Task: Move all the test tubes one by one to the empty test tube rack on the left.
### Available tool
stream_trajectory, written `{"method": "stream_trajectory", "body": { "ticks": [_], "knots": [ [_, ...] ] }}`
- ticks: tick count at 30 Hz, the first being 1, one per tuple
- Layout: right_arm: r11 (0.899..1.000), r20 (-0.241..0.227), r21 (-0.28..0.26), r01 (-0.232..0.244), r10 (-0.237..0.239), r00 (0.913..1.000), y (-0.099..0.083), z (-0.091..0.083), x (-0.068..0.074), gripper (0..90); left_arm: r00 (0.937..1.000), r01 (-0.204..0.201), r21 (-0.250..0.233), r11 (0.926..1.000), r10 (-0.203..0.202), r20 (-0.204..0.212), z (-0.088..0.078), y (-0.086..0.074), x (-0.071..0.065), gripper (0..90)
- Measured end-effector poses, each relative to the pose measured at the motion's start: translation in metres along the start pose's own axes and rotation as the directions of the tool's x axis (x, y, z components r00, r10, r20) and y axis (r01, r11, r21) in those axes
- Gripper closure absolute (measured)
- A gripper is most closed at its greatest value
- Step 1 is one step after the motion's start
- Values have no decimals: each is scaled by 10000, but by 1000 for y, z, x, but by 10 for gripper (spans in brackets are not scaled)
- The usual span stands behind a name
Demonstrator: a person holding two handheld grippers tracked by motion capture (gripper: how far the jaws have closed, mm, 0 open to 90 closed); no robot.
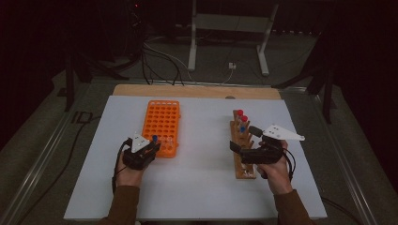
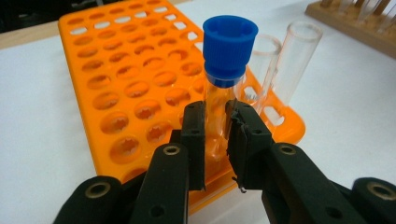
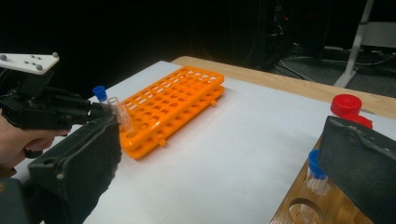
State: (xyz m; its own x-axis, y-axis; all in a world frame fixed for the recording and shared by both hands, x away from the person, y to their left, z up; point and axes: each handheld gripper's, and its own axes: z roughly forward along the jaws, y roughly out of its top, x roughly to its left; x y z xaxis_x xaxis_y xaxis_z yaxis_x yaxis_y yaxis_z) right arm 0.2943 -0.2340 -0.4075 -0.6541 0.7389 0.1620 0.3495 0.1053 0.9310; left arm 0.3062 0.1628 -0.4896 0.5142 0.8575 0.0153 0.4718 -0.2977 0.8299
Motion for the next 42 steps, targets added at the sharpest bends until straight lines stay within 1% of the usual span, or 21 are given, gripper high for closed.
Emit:
{"method": "stream_trajectory", "body": {
  "ticks": [5, 8, 10, 13, 15, 17, 20, 21, 23, 25, 26, 27, 30, 31, 34, 36, 38, 39, 40, 41, 42],
  "knots": [
    [10000, 37, -23, -47, 47, 10000, 0, -1, -2, 3, 10000, 78, 87, 9999, -78, 32, 1, 0, 1, 772],
    [10000, 80, 32, -73, 73, 9999, -1, 0, -4, 3, 9999, 152, 42, 9999, -152, 21, 0, 0, 1, 754],
    [9999, 154, 90, -88, 86, 9998, -2, 0, -5, 3, 9999, 152, -119, 9998, -151, 58, -2, 1, 1, 710],
    [9996, 306, 202, -199, 192, 9993, -6, 2, -10, 3, 9995, 312, -524, 9981, -306, 126, -9, 3, 4, 643],
    [9992, 407, 305, -244, 231, 9989, -8, 3, -14, 3, 9993, 351, -919, 9951, -334, 195, -14, 5, 5, 586],
    [9990, 566, 412, -183, 160, 9983, -10, 5, -16, 3, 9989, 404, -1279, 9910, -372, 271, -19, 8, 6, 536],
    [9982, 794, 600, 12, -60, 9968, -12, 7, -18, 4, 9982, 548, -1797, 9822, -496, 334, -26, 11, 7, 441],
    [9977, 883, 674, 112, -171, 9959, -12, 7, -20, 5, 9972, 691, -1960, 9782, -620, 421, -28, 12, 8, 406],
    [9963, 1151, 809, 273, -365, 9927, -15, 10, -22, 36, 9943, 974, -2089, 9731, -859, 635, -31, 14, 10, 341],
    [9931, 1529, 1049, 522, -680, 9859, -19, 15, -25, 59, 9911, 1246, -2197, 9676, -1112, 726, -32, 16, 11, 259],
    [9923, 1584, 1136, 496, -674, 9851, -20, 18, -27, 71, 9896, 1367, -2212, 9656, -1230, 746, -33, 17, 11, 220],
    [9923, 1603, 1149, 460, -643, 9850, -21, 20, -29, 88, 9881, 1457, -2212, 9643, -1305, 819, -33, 18, 11, 163],
    [9934, 1691, 1086, 369, -551, 9841, -20, 24, -34, 175, 9862, 1573, -2178, 9632, -1417, 857, -35, 21, 10, 28],
    [9935, 1701, 1086, 336, -519, 9841, -20, 25, -36, 202, 9863, 1576, -2183, 9631, -1429, 818, -35, 22, 10, 5],
    [9925, 1923, 1195, 269, -497, 9801, -22, 31, -42, 353, 9845, 1689, -2356, 9571, -1520, 880, -37, 24, 9, 4],
    [9918, 1900, 1264, 184, -424, 9809, -23, 34, -45, 453, 9812, 1839, -2423, 9526, -1633, 1027, -38, 24, 10, 5],
    [9899, 2036, 1405, 193, -480, 9779, -24, 38, -47, 536, 9772, 1981, -2461, 9488, -1715, 1252, -39, 24, 11, 15],
    [9896, 2030, 1424, 217, -506, 9779, -24, 39, -48, 565, 9779, 1939, -2581, 9465, -1655, 1276, -40, 24, 11, 56],
    [9893, 2068, 1446, 198, -498, 9771, -24, 41, -49, 597, 9800, 1865, -2601, 9474, -1607, 1173, -41, 25, 11, 77],
    [9888, 2118, 1480, 171, -486, 9761, -25, 42, -50, 614, 9810, 1810, -2612, 9482, -1553, 1159, -42, 25, 10, 77],
    [9881, 2181, 1529, 143, -479, 9748, -25, 44, -51, 626, 9805, 1802, -2631, 9478, -1518, 1249, -42, 26, 10, 77]
  ]
}}
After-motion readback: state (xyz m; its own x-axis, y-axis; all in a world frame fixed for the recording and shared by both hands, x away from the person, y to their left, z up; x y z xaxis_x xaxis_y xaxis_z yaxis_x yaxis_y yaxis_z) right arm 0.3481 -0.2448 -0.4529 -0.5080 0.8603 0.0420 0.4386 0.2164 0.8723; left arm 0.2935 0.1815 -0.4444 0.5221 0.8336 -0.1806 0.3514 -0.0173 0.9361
